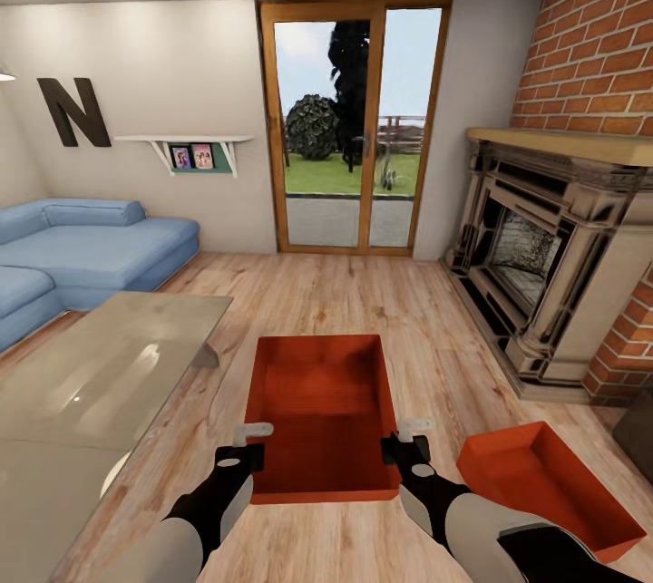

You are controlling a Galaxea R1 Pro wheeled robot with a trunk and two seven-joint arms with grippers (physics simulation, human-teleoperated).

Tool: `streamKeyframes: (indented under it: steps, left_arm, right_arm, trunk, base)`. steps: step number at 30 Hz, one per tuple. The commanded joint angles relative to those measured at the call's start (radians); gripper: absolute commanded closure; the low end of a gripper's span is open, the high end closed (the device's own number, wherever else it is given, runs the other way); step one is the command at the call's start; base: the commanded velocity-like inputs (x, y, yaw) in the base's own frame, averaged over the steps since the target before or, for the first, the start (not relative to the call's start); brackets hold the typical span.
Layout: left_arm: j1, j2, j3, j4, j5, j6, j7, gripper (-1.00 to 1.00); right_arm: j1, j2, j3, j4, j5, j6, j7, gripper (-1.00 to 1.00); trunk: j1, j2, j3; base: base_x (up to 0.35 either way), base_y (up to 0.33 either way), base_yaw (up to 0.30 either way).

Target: Move the two storage containers from the living room to the garage. In the garage, place one container on the floor and stack the other container on top of it (either order is fine).

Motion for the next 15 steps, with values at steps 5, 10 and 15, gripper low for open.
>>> streamKeyframes:
  steps: [5,10,15]
  left_arm:
    - [-0.001,-0.001,0.020,-0.004,-0.014,0.007,0.008,1.00]
    - [-0.001,-0.001,0.020,-0.004,-0.014,0.007,0.008,1.00]
    - [-0.001,-0.001,0.020,-0.004,-0.014,0.007,0.008,1.00]
  right_arm:
    - [0.000,0.004,-0.028,0.001,0.014,0.002,-0.002,1.00]
    - [0.000,0.004,-0.028,0.001,0.014,0.002,-0.001,1.00]
    - [0.000,0.004,-0.028,0.001,0.014,0.002,-0.001,1.00]
  trunk:
    - [0.000,-0.001,-0.001]
    - [0.000,-0.001,0.004]
    - [0.000,-0.001,0.011]
  base:
    - [0.000,0.000,0.027]
    - [0.000,0.000,0.177]
    - [0.000,0.000,0.114]
